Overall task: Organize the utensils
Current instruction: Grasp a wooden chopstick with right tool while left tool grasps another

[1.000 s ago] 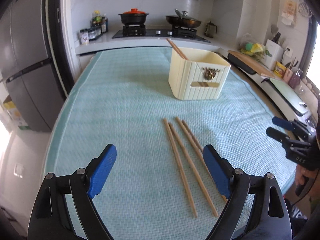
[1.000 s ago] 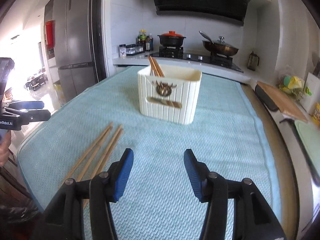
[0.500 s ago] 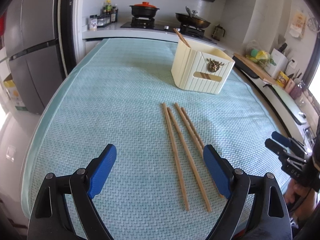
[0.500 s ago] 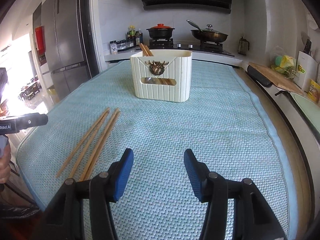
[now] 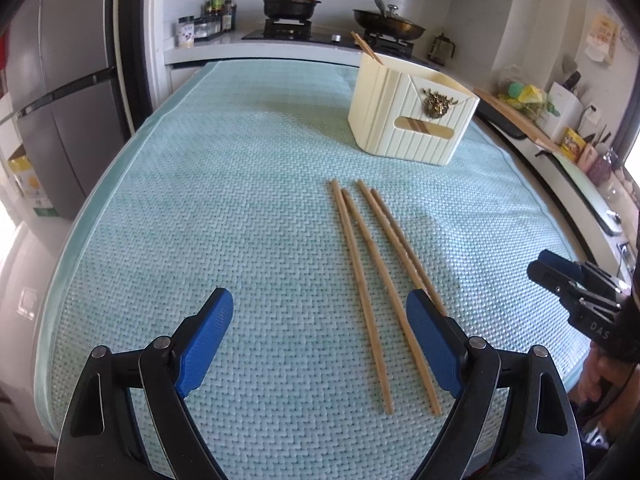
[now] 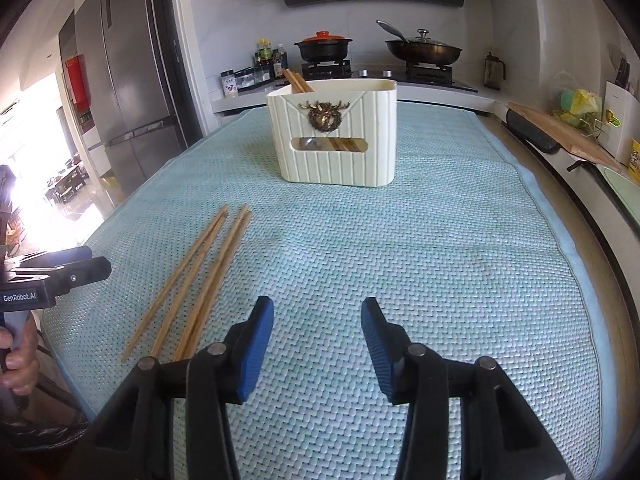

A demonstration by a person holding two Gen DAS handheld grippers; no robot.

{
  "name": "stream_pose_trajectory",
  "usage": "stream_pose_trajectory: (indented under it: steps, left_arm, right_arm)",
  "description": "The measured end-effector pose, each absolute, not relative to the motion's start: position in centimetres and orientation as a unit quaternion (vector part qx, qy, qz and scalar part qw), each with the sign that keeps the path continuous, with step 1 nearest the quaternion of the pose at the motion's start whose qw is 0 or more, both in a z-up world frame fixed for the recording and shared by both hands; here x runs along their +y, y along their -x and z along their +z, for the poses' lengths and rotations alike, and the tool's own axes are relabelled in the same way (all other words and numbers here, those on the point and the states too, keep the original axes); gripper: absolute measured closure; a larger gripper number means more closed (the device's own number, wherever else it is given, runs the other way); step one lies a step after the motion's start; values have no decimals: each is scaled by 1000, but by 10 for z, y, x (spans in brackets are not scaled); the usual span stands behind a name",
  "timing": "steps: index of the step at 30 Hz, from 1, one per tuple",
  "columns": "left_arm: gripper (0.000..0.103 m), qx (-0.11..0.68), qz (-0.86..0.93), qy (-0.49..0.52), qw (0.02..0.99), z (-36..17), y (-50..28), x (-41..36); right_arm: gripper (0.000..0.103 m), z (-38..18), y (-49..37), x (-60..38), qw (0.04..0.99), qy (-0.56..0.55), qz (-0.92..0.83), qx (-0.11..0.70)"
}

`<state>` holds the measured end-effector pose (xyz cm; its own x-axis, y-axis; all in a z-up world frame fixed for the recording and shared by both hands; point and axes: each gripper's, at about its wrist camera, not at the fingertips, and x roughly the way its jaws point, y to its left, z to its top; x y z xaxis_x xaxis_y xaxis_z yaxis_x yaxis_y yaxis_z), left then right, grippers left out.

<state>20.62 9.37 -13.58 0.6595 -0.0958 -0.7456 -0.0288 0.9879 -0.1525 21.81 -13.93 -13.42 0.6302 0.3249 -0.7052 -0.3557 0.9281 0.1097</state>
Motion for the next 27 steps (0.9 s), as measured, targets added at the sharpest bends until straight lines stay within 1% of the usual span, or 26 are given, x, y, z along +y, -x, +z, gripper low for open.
stream_pose_trajectory:
  steps: [1,2,3,5,10,18,20,27]
  left_arm:
    - [14,413,-17,79,907,-136,-206,96]
    - [14,413,-15,83,907,-137,-205,98]
    - [14,413,-12,87,907,-137,-204,101]
    - [14,413,-7,91,906,-137,-202,105]
    - [14,410,2,97,907,-136,-196,112]
    - [14,409,13,97,907,-137,-191,118]
    - [14,410,13,100,907,-139,-190,119]
    - [14,416,8,99,904,-145,-191,118]
  right_arm:
    - [69,-136,-220,-133,899,26,196,391]
    - [74,-137,-222,-126,896,30,204,394]
    - [76,-138,-224,-120,892,33,213,398]
    - [84,-140,-230,-106,882,34,234,408]
    - [89,-146,-246,-70,865,44,268,422]
    - [92,-164,-263,-31,846,84,273,449]
    - [97,-171,-264,-25,842,103,267,456]
    - [97,-175,-261,-24,854,124,233,449]
